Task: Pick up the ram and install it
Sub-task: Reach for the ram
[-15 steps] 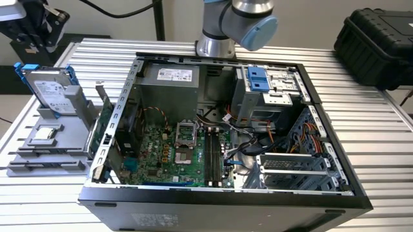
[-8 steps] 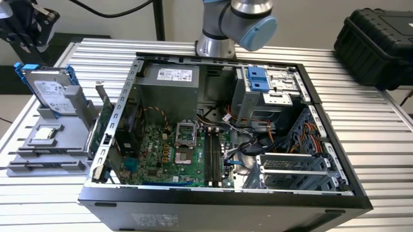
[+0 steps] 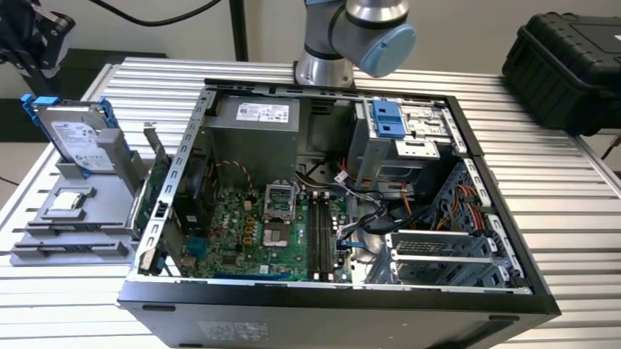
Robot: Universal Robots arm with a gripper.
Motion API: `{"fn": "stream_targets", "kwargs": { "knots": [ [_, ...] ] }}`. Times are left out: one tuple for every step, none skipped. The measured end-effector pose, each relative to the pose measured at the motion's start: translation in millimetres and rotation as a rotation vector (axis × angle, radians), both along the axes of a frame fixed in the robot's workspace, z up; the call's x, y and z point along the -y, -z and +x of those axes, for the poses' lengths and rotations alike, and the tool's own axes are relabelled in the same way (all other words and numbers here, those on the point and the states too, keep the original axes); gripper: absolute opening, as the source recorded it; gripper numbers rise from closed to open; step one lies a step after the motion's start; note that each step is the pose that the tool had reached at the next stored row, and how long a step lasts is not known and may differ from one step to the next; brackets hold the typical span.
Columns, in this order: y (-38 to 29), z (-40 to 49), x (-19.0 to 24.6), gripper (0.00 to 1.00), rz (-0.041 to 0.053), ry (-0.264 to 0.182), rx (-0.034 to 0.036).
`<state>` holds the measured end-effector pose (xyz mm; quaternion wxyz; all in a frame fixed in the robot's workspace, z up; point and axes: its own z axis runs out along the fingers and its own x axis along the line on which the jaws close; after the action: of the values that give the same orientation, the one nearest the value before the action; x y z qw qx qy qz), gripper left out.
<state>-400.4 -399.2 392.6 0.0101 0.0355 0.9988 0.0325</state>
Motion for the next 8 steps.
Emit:
{"fn": "stream_targets", "kwargs": {
  "knots": [
    [0.0, -1.6, 0.0, 0.0, 0.0, 0.0, 0.0],
    [0.0, -3.1, 0.0, 0.0, 0.0, 0.0, 0.0],
    [0.0, -4.7, 0.0, 0.0, 0.0, 0.0, 0.0],
    [0.0, -6.2, 0.0, 0.0, 0.0, 0.0, 0.0],
    [0.0, -7.8, 0.0, 0.0, 0.0, 0.0, -0.0001],
    [0.0, -9.2, 0.0, 0.0, 0.0, 0.0, 0.0],
    [0.0, -10.8, 0.0, 0.0, 0.0, 0.0, 0.0],
    [0.0, -12.3, 0.0, 0.0, 0.0, 0.0, 0.0]
  ]
}}
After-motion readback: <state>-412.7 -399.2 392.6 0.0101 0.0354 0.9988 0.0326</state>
